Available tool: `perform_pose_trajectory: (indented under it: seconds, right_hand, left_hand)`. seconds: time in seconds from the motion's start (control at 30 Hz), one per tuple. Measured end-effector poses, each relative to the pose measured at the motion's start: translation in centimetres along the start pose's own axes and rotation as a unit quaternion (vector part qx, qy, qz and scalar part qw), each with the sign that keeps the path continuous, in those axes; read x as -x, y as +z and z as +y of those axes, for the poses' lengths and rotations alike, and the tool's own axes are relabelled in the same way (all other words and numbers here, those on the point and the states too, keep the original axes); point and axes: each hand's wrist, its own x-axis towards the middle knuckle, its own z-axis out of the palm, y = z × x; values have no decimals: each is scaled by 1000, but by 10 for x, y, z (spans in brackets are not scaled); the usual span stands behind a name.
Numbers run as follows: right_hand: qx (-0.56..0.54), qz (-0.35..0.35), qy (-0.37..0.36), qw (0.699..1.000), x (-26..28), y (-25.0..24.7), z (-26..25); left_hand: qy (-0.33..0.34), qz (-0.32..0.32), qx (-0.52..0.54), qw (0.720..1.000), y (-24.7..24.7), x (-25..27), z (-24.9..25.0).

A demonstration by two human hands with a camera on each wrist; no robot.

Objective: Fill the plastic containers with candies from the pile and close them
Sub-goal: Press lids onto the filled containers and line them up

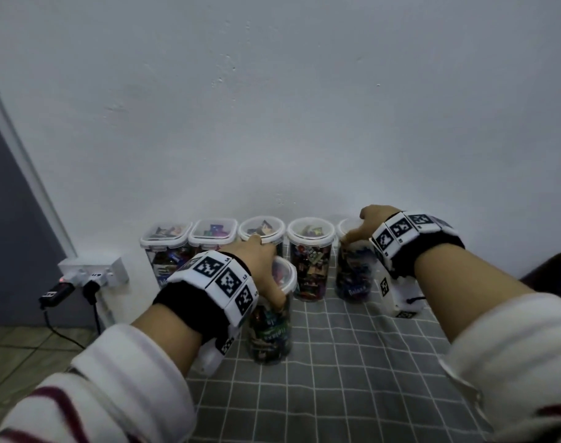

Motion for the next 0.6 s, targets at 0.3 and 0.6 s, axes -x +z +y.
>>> perform_pose_trajectory:
  seconds: [0.3,0.6]
  right_hand:
    - [-106,64,52,991,100,-61,43]
    - [-93,45,78,992,206,-50,92]
  left_hand:
    - [3,18,17,1000,-5,12,9]
    - [36,53,-6,998,-5,42,45]
